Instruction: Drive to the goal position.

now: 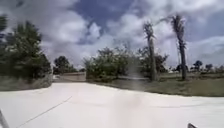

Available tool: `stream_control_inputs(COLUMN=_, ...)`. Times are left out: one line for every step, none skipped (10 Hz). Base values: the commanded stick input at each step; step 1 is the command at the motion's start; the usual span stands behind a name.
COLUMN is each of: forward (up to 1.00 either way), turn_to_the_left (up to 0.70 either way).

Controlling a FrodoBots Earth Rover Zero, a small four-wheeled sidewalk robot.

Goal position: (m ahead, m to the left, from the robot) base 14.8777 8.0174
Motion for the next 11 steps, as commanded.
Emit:
stream_control_inputs(forward=0.69, turn_to_the_left=0.14)
stream_control_inputs(forward=0.69, turn_to_the_left=0.14)
stream_control_inputs(forward=0.69, turn_to_the_left=0.14)
stream_control_inputs(forward=0.69, turn_to_the_left=0.14)
stream_control_inputs(forward=0.69, turn_to_the_left=0.14)
stream_control_inputs(forward=0.69, turn_to_the_left=0.14)
stream_control_inputs(forward=0.69, turn_to_the_left=0.14)
stream_control_inputs(forward=0.69, turn_to_the_left=0.14)
stream_control_inputs(forward=0.69, turn_to_the_left=0.14)
stream_control_inputs(forward=0.69, turn_to_the_left=0.14)
stream_control_inputs(forward=0.69, turn_to_the_left=0.14)
